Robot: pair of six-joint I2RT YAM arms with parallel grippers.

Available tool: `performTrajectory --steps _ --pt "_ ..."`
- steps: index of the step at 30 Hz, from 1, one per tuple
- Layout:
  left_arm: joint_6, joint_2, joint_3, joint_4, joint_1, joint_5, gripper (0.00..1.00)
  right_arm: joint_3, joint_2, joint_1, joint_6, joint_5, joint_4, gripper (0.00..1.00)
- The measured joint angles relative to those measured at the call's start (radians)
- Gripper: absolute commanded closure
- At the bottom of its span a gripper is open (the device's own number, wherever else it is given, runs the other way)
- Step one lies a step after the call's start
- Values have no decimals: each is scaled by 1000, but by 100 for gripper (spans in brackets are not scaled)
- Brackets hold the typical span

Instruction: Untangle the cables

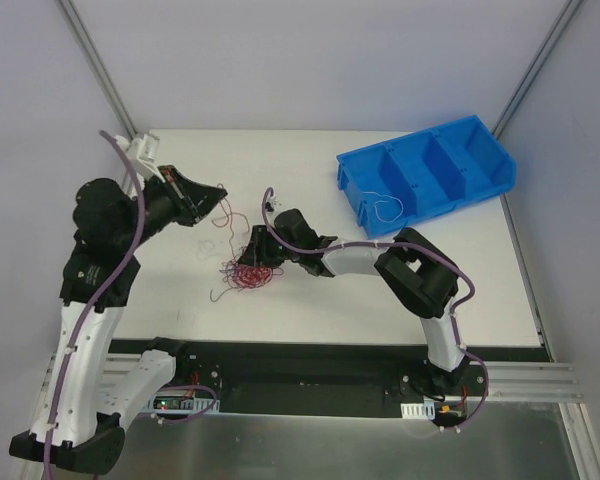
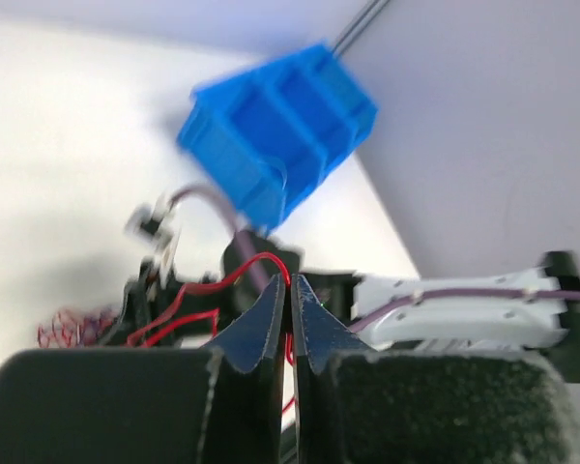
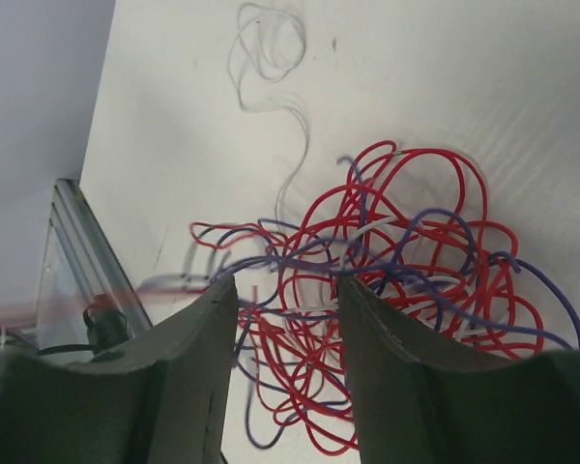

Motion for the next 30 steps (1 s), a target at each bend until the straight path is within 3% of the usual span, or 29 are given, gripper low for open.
performTrajectory --steps 14,18,30 --pt "29 57 616 9 0 -116 100 32 0 -2 -98 75 -79 46" --pt "42 99 732 16 0 -124 100 61 0 -6 -126 72 -106 39" --pt "103 138 988 105 0 -198 100 87 41 -14 -129 43 -119 34"
